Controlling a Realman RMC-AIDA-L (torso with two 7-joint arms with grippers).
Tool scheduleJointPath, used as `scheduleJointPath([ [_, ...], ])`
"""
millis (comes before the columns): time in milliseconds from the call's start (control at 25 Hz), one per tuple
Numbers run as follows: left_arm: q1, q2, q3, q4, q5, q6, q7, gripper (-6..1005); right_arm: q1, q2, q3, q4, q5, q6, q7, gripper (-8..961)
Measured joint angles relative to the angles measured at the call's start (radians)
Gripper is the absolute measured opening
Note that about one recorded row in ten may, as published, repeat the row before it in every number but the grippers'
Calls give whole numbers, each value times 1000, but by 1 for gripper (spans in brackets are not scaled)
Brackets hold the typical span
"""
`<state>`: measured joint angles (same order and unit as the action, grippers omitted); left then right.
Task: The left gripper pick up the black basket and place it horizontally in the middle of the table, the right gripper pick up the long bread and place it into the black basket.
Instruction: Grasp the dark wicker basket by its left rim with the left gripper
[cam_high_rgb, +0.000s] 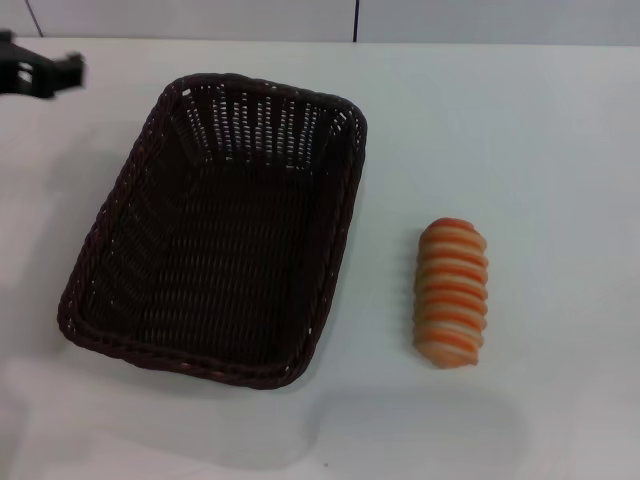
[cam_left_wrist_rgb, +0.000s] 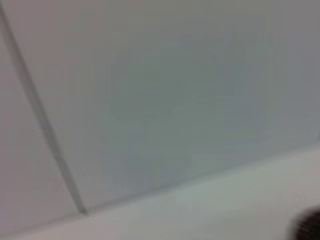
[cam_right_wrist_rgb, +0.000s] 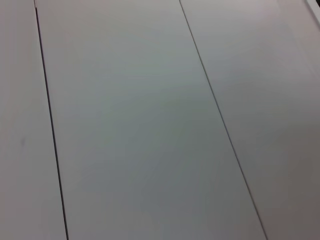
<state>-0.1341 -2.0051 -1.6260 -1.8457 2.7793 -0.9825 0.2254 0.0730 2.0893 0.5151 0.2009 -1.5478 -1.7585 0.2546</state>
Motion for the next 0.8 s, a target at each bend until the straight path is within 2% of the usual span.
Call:
scheduleJointPath([
  [40,0,0,0,0,0,0,0,719,1,0,-1,0,0,1,0,833],
  [80,-27,-44,-62,-31,-21,-124,59,719,1,0,-2,0,0,2,0,833],
  [160,-65,-66,-116,-55,-45,-253,90,718,1,0,-3,1,0,4,0,832],
  [280,-96,-57,-119,-59,-92,-352,63,716,0,0,-5,1,0,6,0,830],
  [360,-99,-60,-111,-46,-95,-366,59,715,-2,0,-9,2,0,6,0,830],
  [440,-100,-60,-104,-34,-94,-367,58,714,-3,0,-14,5,0,7,0,829],
  [600,-123,-60,-68,79,-101,-357,56,712,-6,0,-15,4,1,5,0,827],
  [800,-145,-61,-55,156,-101,-341,57,710,-6,0,-15,2,1,5,0,825],
])
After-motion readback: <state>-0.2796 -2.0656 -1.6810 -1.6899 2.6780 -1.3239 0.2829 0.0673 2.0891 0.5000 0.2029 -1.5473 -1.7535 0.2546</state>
